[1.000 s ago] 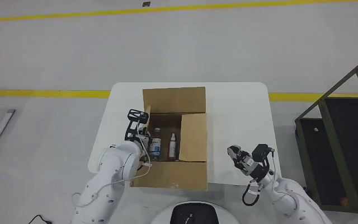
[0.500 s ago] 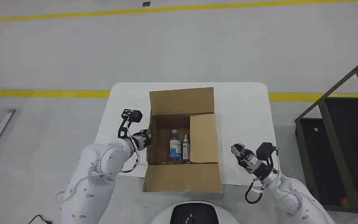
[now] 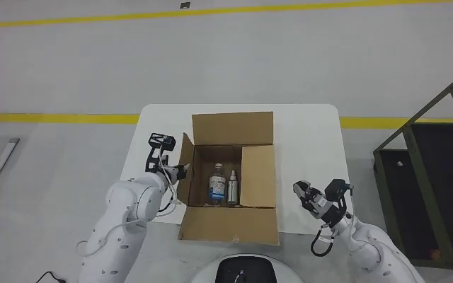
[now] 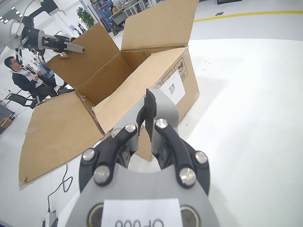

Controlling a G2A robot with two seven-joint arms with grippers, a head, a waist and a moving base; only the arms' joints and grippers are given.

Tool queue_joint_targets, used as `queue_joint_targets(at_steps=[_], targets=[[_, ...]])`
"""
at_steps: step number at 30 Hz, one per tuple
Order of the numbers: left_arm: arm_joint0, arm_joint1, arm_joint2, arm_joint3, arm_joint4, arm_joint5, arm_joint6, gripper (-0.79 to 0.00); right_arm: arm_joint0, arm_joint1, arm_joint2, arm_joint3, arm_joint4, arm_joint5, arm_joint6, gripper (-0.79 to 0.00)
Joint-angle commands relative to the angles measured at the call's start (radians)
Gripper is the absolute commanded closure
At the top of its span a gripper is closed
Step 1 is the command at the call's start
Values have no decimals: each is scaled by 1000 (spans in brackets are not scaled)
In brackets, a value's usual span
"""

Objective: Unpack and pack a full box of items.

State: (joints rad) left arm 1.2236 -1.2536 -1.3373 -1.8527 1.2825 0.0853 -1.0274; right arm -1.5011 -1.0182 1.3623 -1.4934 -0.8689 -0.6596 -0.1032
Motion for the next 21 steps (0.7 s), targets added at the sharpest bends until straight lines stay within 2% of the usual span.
queue_joint_targets(at_steps=[1, 9, 14, 21], targets=[[3, 1, 23, 16, 115, 23, 21, -785, 0, -1, 0, 2, 1, -1, 1, 0], [-10, -4, 113, 105, 467, 112, 94, -785, 1, -4, 5, 7, -2, -2, 4, 0], [-26, -15, 152, 203, 502, 106, 100, -785, 2, -6, 2, 6, -4, -1, 9, 0], [-45, -30, 176, 278, 498, 116, 105, -785, 2, -9, -1, 7, -6, 0, 12, 0]])
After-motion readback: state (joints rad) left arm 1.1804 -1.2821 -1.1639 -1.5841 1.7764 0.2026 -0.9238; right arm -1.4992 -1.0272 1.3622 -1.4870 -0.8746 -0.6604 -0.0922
